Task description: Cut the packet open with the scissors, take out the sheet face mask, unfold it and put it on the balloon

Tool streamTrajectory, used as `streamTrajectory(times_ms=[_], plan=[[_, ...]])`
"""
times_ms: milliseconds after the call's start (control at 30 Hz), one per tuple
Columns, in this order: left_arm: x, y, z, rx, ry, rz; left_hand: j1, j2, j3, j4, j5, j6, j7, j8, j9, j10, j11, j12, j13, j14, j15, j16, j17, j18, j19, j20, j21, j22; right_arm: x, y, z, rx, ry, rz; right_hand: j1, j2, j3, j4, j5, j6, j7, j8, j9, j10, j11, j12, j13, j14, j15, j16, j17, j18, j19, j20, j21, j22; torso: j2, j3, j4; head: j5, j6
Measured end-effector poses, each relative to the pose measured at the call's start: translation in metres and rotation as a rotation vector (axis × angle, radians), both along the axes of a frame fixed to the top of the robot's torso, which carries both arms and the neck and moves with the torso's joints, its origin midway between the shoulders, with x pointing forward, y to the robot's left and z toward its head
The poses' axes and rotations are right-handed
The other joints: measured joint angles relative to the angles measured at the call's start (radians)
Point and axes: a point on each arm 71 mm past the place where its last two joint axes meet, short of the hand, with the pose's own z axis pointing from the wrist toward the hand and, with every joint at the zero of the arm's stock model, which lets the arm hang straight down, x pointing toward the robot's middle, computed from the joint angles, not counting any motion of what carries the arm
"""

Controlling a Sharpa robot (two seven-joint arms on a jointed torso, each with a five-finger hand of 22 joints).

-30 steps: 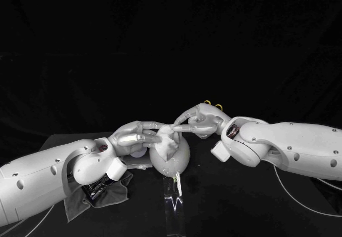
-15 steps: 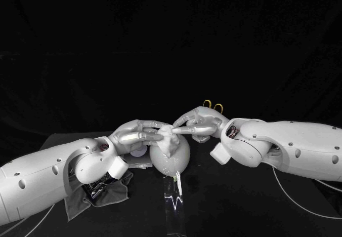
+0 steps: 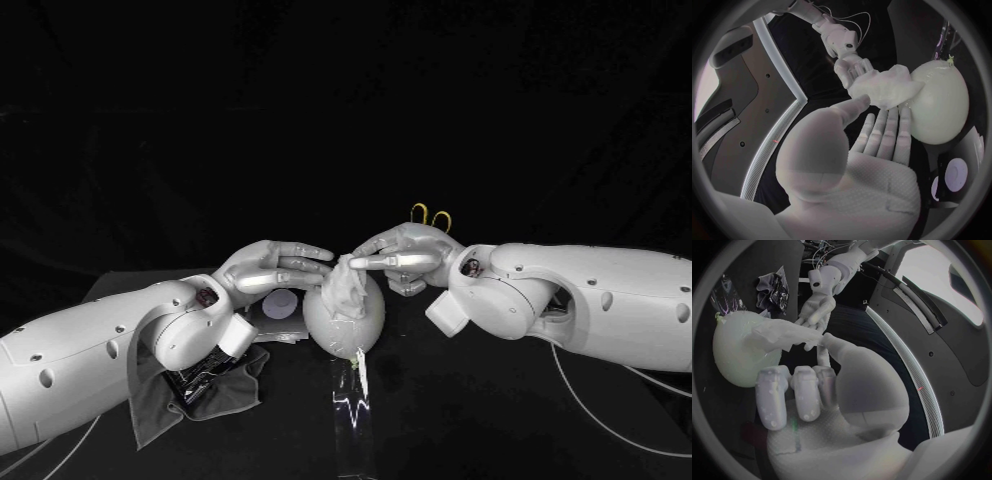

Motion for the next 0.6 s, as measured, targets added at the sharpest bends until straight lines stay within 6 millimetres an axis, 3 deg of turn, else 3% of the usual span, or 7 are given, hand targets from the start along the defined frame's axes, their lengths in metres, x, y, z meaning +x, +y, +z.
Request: streamTrajectory(times_ms=[133, 467, 600], plan=[[0.002, 0.003, -0.001, 0.030, -0.025, 0.022, 0.000, 0.000, -0.014, 0.008, 0.000, 0.024, -0.001, 0.002, 0.006, -0.019, 0.000, 0.020, 0.001, -0.051, 0.006, 0.036, 0.017, 0.000, -0.004, 0.004, -0.026, -0.018, 0.001, -0.003, 0.000, 0.024, 0.019, -0.038, -0.001, 0.001, 0.000, 0.000, 0.000, 0.000, -0.002, 0.000, 0.000, 0.000, 0.000, 0.000, 0.000, 0.000, 0.000, -0.001, 0.000, 0.000, 0.000, 0.000, 0.001, 0.000, 0.000, -0.0001, 0.0001, 0.000, 0.000], [0.003, 0.009, 0.006, 0.029, -0.097, 0.123, -0.017, -0.001, -0.069, 0.072, 0.000, 0.124, 0.013, 0.059, 0.032, -0.040, 0.000, 0.087, 0.010, -0.118, 0.006, 0.151, 0.065, 0.000, -0.025, 0.007, -0.079, -0.049, -0.002, -0.008, 0.002, 0.064, 0.037, -0.103, -0.001, 0.004, 0.006, -0.001, -0.004, 0.000, -0.003, 0.004, 0.000, -0.004, -0.003, 0.000, -0.001, 0.002, -0.002, -0.003, 0.000, 0.000, 0.000, 0.000, 0.001, 0.001, 0.000, -0.0008, 0.0000, 0.001, 0.006], [0.005, 0.014, 0.015, 0.002, -0.131, 0.175, -0.027, 0.009, -0.079, 0.101, 0.000, 0.186, 0.020, 0.104, 0.050, 0.067, -0.043, 0.178, 0.040, -0.036, -0.033, 0.264, 0.109, 0.001, 0.058, 0.000, -0.042, -0.033, -0.003, -0.010, 0.002, 0.073, 0.038, -0.116, -0.001, 0.004, 0.006, -0.001, -0.002, -0.002, -0.005, 0.004, 0.000, -0.004, -0.003, -0.001, 0.000, 0.003, -0.003, -0.002, 0.001, 0.000, 0.000, 0.000, 0.001, 0.001, 0.000, -0.0011, -0.0001, 0.002, 0.010]])
